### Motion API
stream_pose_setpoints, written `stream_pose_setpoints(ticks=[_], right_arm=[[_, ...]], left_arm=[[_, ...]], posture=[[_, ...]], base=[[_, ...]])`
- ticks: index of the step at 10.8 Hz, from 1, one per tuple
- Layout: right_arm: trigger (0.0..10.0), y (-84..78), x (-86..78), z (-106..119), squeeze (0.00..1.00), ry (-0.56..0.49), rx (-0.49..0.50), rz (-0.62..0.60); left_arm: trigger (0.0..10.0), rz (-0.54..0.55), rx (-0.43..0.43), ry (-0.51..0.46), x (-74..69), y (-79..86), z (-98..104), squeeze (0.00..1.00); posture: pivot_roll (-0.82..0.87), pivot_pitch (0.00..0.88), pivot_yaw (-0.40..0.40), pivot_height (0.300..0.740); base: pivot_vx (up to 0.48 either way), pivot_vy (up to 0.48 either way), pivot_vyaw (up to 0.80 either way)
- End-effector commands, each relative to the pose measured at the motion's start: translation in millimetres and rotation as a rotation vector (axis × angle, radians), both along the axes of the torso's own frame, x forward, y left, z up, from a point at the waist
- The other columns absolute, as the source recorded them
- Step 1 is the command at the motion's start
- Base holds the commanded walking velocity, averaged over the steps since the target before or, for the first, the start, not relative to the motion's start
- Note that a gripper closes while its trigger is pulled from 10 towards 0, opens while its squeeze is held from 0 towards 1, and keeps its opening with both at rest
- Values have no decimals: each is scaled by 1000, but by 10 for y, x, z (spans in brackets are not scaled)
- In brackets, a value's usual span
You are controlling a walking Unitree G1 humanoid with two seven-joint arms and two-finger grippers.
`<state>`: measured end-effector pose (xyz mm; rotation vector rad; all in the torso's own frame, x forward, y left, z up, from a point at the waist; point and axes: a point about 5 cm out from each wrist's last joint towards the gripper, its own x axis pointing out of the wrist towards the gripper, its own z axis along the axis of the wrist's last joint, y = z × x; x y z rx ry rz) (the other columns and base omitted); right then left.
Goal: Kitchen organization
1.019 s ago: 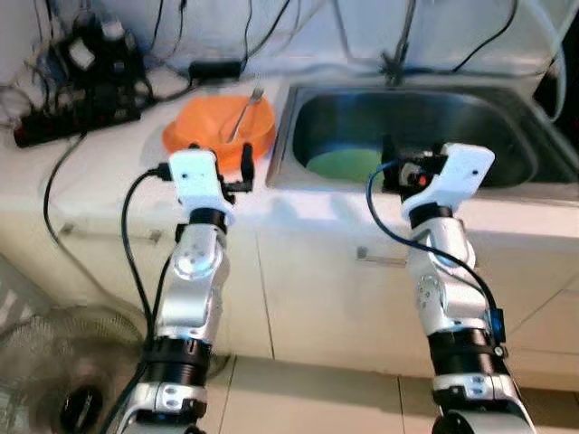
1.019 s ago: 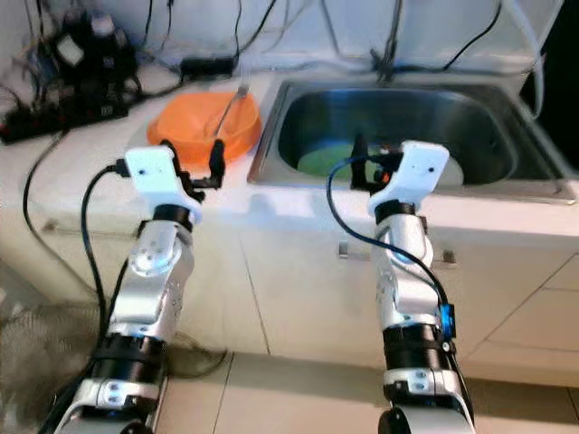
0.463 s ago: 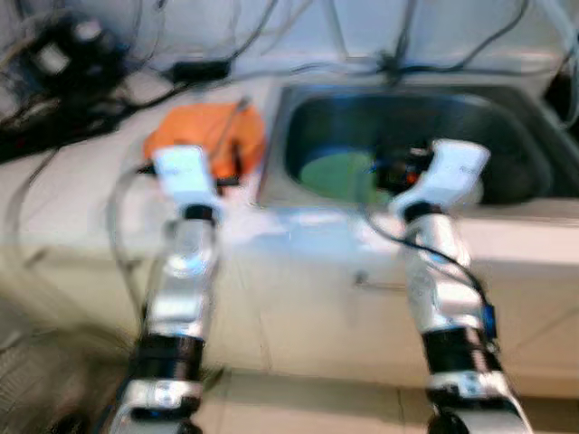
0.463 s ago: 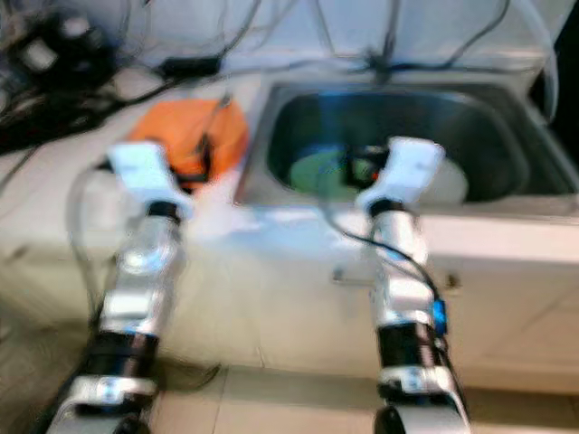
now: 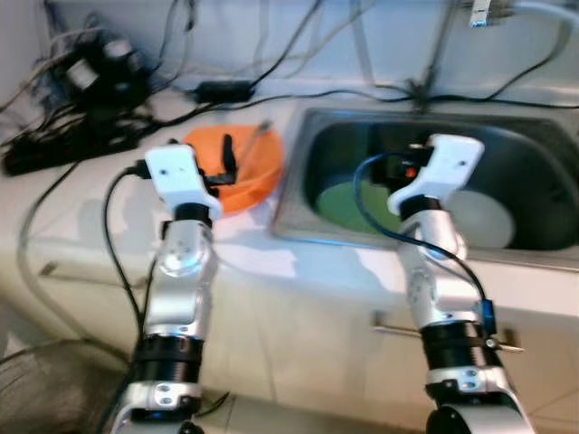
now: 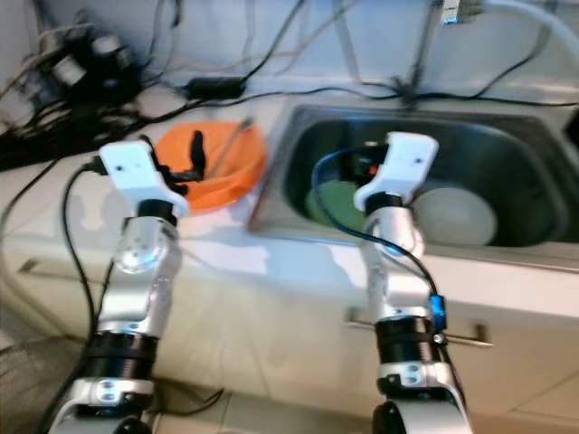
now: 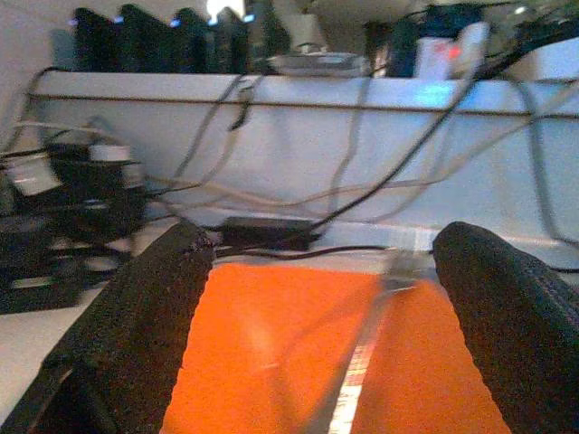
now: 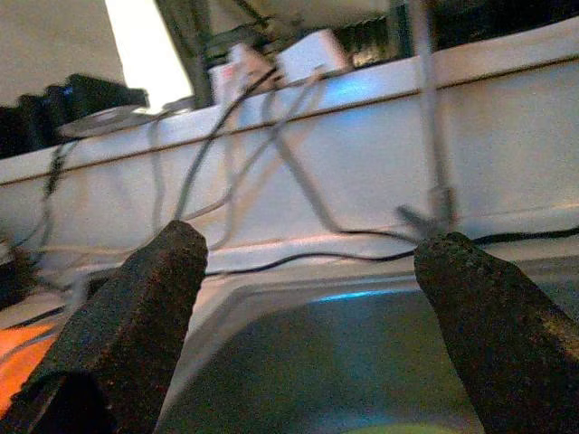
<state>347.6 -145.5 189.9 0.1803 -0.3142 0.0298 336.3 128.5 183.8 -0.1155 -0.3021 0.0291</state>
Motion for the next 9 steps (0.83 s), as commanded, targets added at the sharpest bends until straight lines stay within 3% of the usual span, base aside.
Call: stream_pose_setpoints(ticks=[1, 7, 9], right_arm=[[10000, 3, 1, 11, 0, -4, 11, -3], [10000, 9, 7, -1, 0, 1, 20, -7], [10000, 11, 7, -3, 0, 3, 21, -7]], left_arm=[[10000, -1, 12, -20, 8, -7, 61, 0], [10000, -36, 15, -47, 2, -48, 145, 0], [10000, -66, 17, -55, 11, -64, 241, 0]], posture=[[45, 0, 62, 740], [49, 0, 63, 740], [53, 0, 64, 740]], base=[[405, 0, 0], [409, 0, 0], [0, 0, 0]])
